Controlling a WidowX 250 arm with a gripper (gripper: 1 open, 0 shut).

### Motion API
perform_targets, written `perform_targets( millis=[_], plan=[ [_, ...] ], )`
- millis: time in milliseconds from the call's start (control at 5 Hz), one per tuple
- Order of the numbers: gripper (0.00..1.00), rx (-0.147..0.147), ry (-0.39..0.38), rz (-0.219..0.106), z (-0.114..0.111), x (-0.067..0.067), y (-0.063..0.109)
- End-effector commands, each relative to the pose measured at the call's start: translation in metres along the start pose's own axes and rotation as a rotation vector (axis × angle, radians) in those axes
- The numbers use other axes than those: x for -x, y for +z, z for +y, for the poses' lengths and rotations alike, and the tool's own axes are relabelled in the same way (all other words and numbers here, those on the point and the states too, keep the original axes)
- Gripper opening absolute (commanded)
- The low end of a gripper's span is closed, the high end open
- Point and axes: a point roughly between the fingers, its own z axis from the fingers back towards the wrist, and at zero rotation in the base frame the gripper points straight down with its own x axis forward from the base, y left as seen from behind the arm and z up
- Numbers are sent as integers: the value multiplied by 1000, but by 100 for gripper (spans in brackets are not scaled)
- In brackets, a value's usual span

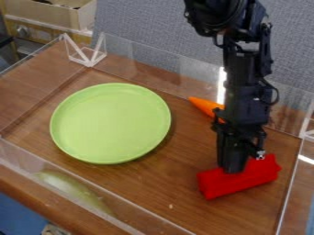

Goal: Put the red object on the right side

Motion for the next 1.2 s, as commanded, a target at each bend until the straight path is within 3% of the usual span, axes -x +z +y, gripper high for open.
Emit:
perform_targets(
  millis=[0,400,600,800,1000],
  plan=[
    [0,-13,40,-18,7,3,2],
    [0,-5,90,-20,10,11,6],
    [100,-21,109,-44,7,15,18],
    [100,-49,134,-86,2,21,36],
    [100,-133,210,-161,-10,28,78]
  ],
)
